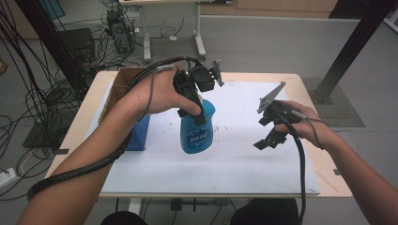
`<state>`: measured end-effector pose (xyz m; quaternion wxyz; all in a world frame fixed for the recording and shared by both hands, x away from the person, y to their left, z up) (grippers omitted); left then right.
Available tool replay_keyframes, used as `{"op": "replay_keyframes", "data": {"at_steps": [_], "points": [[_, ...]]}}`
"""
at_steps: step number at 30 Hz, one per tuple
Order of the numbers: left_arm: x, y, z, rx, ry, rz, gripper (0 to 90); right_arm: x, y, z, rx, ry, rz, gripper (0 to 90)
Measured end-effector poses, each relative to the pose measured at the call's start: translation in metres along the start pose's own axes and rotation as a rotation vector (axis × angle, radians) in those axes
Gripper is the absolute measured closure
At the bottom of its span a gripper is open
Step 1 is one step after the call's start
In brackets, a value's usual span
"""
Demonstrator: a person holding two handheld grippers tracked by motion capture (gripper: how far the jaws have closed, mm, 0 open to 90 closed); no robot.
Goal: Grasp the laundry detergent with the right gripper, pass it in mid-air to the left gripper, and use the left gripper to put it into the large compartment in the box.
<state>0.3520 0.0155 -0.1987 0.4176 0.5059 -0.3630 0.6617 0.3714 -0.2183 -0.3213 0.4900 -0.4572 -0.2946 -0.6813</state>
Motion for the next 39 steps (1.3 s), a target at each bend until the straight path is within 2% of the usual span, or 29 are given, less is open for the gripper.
{"op": "replay_keyframes", "data": {"at_steps": [3,6,15,23,26,31,39], "points": [[0.001,-0.001,0.000,0.007,-0.007,0.007,38.1,-0.001,0.002,-0.002,0.001,-0.067,-0.018,5.0],[0.003,-0.003,0.000,0.014,-0.010,0.013,38.0,-0.003,0.003,-0.003,0.009,-0.102,-0.030,5.2],[0.011,-0.008,-0.001,0.047,-0.028,0.031,38.0,-0.005,0.004,-0.002,0.018,-0.119,-0.056,5.1],[0.030,-0.019,0.004,0.080,-0.014,0.048,38.1,-0.006,0.005,0.000,0.017,-0.113,-0.066,4.9],[0.039,-0.026,0.006,0.110,-0.002,0.042,38.0,-0.007,0.005,0.001,0.016,-0.108,-0.063,4.8],[0.054,-0.036,0.007,0.164,0.011,0.059,38.1,-0.009,0.006,0.002,0.016,-0.100,-0.058,4.8],[0.084,-0.062,0.000,0.291,0.018,0.108,38.0,-0.011,0.007,0.003,0.020,-0.096,-0.061,4.9]]}}
Point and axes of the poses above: each handheld gripper's, and its own axes: x roughly backward along the jaws, z roughly out of its top, y roughly to its right, the point moved 4 cm from there along -x, roughly forward along the jaws, and after that the axes turned 1 degree about x, right-handed, at the moved point
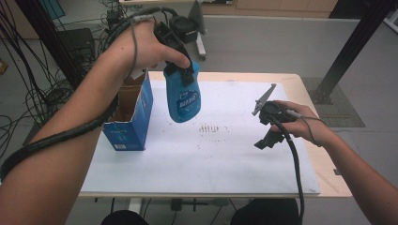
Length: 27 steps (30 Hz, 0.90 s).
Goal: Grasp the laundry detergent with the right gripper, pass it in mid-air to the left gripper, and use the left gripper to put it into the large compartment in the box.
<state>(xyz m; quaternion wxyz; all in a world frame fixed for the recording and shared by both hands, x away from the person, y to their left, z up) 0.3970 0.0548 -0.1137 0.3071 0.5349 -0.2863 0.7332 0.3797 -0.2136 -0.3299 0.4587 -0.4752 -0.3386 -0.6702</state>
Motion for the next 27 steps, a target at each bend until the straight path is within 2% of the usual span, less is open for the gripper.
{"op": "replay_keyframes", "data": {"at_steps": [6,11,14,19,22,27], "points": [[0.020,-0.025,-0.005,0.114,0.029,0.026,38.0,0.001,0.001,0.002,0.000,0.007,-0.004,4.9],[0.034,-0.048,-0.013,0.190,0.019,0.081,38.0,0.001,0.001,0.003,0.003,0.015,-0.006,5.0],[0.038,-0.060,-0.018,0.247,0.022,0.097,38.0,0.001,0.000,0.004,0.004,0.015,-0.005,5.0],[0.040,-0.081,-0.030,0.342,0.020,0.099,38.0,0.001,-0.001,0.004,0.005,0.023,-0.008,5.0],[0.043,-0.094,-0.039,0.408,0.030,0.121,38.0,0.001,0.000,0.004,0.005,0.028,-0.010,4.9],[0.042,-0.113,-0.053,0.477,0.018,0.154,38.0,0.003,0.000,0.004,0.005,0.033,-0.013,5.0]]}}
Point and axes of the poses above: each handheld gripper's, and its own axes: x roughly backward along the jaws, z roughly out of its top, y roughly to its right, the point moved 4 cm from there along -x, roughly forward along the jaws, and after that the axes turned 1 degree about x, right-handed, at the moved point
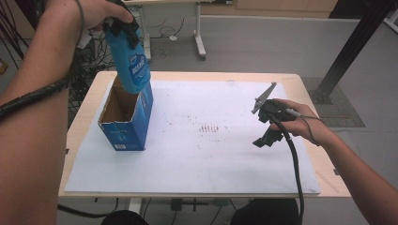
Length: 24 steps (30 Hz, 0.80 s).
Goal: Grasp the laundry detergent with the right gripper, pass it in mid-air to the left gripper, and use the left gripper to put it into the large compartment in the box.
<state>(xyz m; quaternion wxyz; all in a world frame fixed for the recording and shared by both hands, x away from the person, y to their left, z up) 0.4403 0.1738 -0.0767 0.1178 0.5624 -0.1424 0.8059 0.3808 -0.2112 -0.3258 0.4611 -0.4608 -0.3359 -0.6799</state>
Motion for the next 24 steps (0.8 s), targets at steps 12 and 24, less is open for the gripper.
{"op": "replay_keyframes", "data": {"at_steps": [12,24], "points": [[-0.021,-0.037,-0.009,0.151,-0.038,0.055,38.0,0.000,-0.001,0.003,0.011,0.004,-0.008,5.1],[-0.046,-0.042,-0.018,0.183,-0.065,0.063,38.0,0.000,0.000,0.005,0.009,0.005,-0.010,5.1]]}}
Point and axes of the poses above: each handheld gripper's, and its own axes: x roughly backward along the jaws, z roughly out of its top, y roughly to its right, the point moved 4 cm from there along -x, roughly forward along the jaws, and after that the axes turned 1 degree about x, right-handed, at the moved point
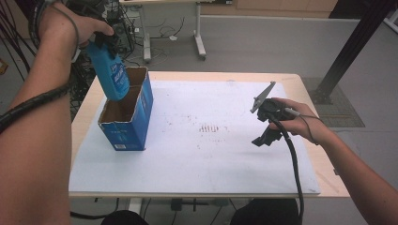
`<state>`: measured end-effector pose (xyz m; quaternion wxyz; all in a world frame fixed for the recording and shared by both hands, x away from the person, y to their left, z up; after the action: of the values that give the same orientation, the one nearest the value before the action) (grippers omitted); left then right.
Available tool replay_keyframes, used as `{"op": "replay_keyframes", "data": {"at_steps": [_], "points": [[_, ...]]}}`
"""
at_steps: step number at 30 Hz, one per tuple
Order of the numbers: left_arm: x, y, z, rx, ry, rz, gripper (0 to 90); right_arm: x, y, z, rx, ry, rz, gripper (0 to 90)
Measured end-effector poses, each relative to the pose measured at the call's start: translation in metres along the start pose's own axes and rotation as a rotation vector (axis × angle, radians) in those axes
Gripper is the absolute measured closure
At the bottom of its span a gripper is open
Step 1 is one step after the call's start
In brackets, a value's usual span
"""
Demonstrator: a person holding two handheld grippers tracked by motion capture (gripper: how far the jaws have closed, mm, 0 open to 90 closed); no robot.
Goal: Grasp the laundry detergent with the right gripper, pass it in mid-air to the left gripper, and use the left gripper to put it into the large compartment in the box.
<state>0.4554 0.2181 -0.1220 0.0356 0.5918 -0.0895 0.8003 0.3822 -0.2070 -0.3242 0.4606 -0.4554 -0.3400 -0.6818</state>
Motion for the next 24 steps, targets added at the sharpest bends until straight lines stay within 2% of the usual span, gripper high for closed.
{"op": "replay_keyframes", "data": {"at_steps": [11,18,24], "points": [[-0.029,0.003,-0.006,-0.004,-0.009,-0.009,38.0,-0.001,-0.001,0.001,-0.001,-0.002,0.009,5.1],[-0.048,0.002,-0.011,0.012,-0.013,0.004,37.9,-0.002,-0.001,0.002,0.000,0.001,0.011,5.1],[-0.067,-0.003,-0.017,0.038,-0.019,-0.018,38.0,-0.004,-0.001,0.002,0.003,-0.002,0.008,5.1]]}}
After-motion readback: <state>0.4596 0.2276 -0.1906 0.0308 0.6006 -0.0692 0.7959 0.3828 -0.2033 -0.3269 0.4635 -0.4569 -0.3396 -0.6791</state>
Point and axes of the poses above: each handheld gripper's, and its own axes: x roughly backward along the jaws, z roughly out of its top, y roughly to its right, the point moved 4 cm from there along -x, roughly forward along the jaws, and after that the axes turned 1 degree about x, right-handed, at the moved point
